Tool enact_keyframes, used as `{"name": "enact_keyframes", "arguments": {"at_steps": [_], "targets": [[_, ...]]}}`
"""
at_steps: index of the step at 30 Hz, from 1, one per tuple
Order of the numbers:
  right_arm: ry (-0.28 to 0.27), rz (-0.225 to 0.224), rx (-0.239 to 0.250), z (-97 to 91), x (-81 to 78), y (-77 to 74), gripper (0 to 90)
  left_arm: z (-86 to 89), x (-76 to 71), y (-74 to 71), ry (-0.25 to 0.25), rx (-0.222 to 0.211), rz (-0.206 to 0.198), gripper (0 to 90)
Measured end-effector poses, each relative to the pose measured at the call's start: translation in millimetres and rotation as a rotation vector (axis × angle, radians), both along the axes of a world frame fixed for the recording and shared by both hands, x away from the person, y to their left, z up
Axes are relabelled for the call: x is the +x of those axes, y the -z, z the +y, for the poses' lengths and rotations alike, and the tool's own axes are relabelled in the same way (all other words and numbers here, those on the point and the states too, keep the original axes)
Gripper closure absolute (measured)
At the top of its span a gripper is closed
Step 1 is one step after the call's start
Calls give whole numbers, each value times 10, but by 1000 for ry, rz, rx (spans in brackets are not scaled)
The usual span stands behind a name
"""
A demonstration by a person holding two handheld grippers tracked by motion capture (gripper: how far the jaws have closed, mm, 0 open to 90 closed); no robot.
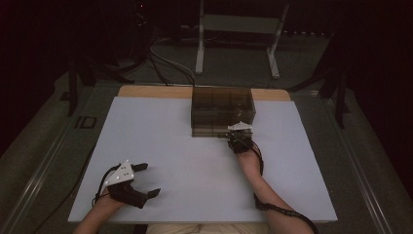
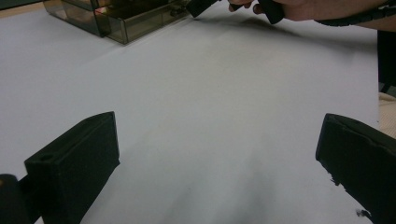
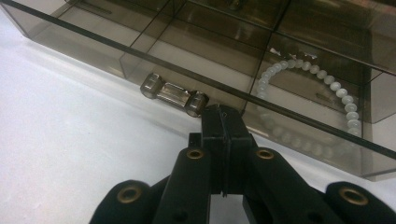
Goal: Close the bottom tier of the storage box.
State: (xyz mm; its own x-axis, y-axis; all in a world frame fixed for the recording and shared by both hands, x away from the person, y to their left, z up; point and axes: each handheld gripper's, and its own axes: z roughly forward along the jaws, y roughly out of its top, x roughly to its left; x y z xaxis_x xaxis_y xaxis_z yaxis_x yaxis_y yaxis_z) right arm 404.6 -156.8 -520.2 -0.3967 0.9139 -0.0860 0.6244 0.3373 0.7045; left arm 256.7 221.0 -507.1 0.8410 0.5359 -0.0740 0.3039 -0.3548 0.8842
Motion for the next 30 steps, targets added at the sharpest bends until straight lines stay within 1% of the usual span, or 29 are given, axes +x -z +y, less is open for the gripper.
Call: {"name": "enact_keyframes", "arguments": {"at_steps": [26, 30], "targets": [[13, 3, -3, 1, 83, -1, 900, 1, -1, -1, 0, -1, 0, 9], [18, 5, 2, 5, 99, 0, 900, -1, -1, 0, 0, 0, 1, 9]]}}
